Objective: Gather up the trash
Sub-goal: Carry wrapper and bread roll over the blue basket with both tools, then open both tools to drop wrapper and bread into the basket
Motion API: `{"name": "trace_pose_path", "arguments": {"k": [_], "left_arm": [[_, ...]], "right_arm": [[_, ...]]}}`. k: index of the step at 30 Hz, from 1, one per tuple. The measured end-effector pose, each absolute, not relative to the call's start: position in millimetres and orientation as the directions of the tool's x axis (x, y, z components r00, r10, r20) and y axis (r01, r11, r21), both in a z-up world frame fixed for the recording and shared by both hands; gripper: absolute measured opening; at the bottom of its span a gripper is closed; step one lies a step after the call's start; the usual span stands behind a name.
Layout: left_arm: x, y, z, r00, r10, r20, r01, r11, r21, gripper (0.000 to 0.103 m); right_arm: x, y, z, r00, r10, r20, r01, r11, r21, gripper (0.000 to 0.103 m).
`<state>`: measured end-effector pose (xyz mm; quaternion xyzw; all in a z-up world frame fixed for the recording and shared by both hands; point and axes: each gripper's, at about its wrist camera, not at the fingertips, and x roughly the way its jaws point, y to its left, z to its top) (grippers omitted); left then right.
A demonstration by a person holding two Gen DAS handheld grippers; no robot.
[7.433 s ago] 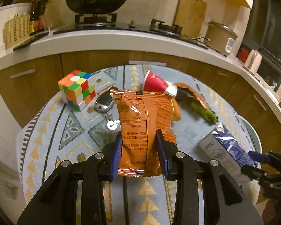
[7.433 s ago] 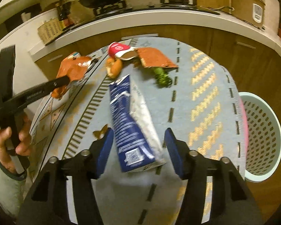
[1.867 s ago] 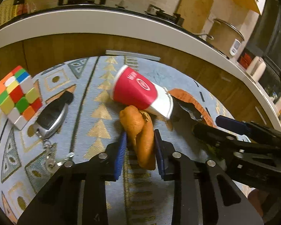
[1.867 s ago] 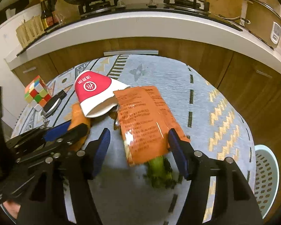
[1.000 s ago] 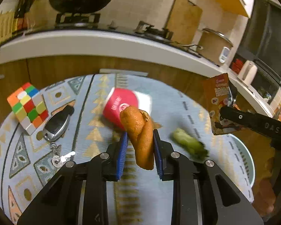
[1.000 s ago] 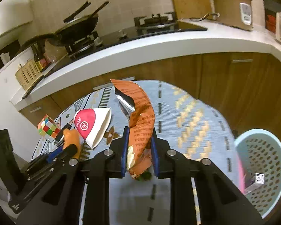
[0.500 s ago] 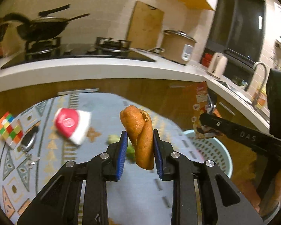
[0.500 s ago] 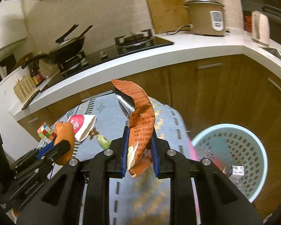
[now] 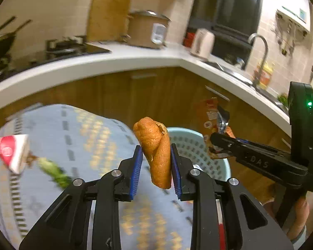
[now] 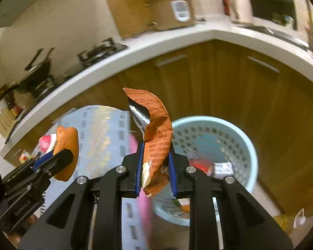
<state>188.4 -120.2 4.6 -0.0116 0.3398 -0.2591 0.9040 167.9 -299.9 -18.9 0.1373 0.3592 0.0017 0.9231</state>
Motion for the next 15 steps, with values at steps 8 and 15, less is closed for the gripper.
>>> {"name": "trace_pose_path", "arguments": {"k": [8,15], "left_arm": [[205.5,-175.8,-18.9,0.543,-0.512,-0.666,0.542,0.819,-0.188,0.025],[217.9,-202.3,-38.4,0.491,-0.506,-0.709,0.567,0.804,-0.181,0.027]], "right_arm": [[164.8,-344.4,-55.1,0.683,0.073,-0.726,0.203,0.937,0.285,0.018],[170.3,-365.9,-74.7,0.642,0.086,-0.762,0.258,0.911,0.321,0.021]]}}
